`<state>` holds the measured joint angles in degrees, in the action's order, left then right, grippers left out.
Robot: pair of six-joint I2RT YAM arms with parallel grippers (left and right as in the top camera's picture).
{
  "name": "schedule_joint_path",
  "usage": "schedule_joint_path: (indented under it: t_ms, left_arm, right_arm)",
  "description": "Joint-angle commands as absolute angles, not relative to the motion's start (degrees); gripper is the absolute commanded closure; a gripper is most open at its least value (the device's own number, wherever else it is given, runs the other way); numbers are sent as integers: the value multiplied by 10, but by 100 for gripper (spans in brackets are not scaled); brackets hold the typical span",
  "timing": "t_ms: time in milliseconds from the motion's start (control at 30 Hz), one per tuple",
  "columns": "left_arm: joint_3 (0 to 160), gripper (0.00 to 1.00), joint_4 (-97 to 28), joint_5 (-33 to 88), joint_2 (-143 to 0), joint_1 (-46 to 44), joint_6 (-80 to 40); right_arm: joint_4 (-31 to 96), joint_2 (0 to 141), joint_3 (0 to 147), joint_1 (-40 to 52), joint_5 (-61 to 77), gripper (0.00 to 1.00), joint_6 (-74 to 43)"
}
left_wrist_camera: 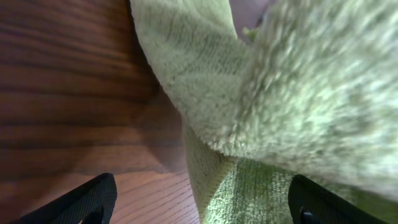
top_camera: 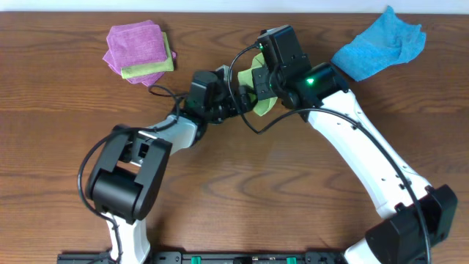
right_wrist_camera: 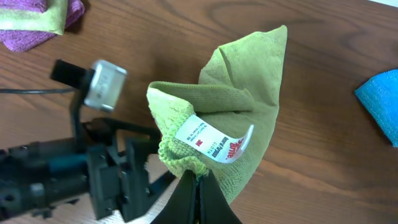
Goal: Fold the cloth
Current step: 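Grasp a corner of the green cloth with the left gripper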
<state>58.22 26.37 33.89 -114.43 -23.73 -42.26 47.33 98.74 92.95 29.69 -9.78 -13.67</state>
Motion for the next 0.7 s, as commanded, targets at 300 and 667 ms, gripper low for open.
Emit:
schedule_joint_path:
  t_ms: [300,667]
  left_arm:
    - [592,60,271,250,-1155,-260,-429]
    - [592,94,282,295,-1152,-221,-418]
  right_arm:
    - [475,986,936,298,-85,99,-147]
    - [478,985,936,294,-117,99,-146]
